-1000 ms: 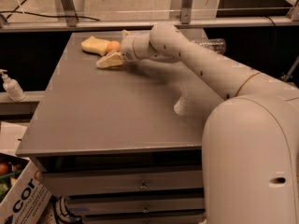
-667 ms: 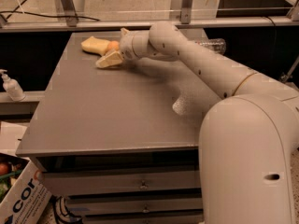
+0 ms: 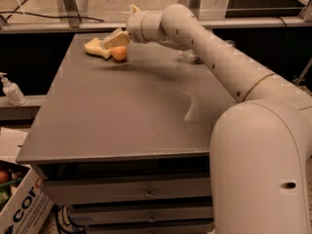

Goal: Move orange near sponge

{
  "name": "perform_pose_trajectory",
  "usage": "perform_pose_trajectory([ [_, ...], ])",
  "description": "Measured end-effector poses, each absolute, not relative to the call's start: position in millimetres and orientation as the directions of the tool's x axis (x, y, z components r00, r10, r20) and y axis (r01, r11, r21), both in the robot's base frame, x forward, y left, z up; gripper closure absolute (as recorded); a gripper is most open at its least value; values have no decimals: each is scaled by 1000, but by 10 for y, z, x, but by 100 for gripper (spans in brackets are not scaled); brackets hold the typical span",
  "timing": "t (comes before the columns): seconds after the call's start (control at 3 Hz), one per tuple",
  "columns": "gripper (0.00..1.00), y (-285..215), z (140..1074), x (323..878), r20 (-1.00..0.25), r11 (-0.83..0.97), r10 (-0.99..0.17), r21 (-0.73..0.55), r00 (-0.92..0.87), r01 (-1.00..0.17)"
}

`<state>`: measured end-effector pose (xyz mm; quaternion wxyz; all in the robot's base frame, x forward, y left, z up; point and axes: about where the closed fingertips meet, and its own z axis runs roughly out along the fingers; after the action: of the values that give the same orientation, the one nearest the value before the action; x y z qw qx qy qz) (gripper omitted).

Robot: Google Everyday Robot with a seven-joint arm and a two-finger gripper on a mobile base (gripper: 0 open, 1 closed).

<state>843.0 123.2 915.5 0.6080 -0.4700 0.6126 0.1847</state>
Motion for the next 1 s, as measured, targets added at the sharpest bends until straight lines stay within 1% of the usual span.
perform_pose_trajectory([
  [0.33,0,1023,9368,8309,-930,515,-329,-322,164,-794],
  [1.0,0,438,9363,7744,-936,510,-340,-268,94,-817],
])
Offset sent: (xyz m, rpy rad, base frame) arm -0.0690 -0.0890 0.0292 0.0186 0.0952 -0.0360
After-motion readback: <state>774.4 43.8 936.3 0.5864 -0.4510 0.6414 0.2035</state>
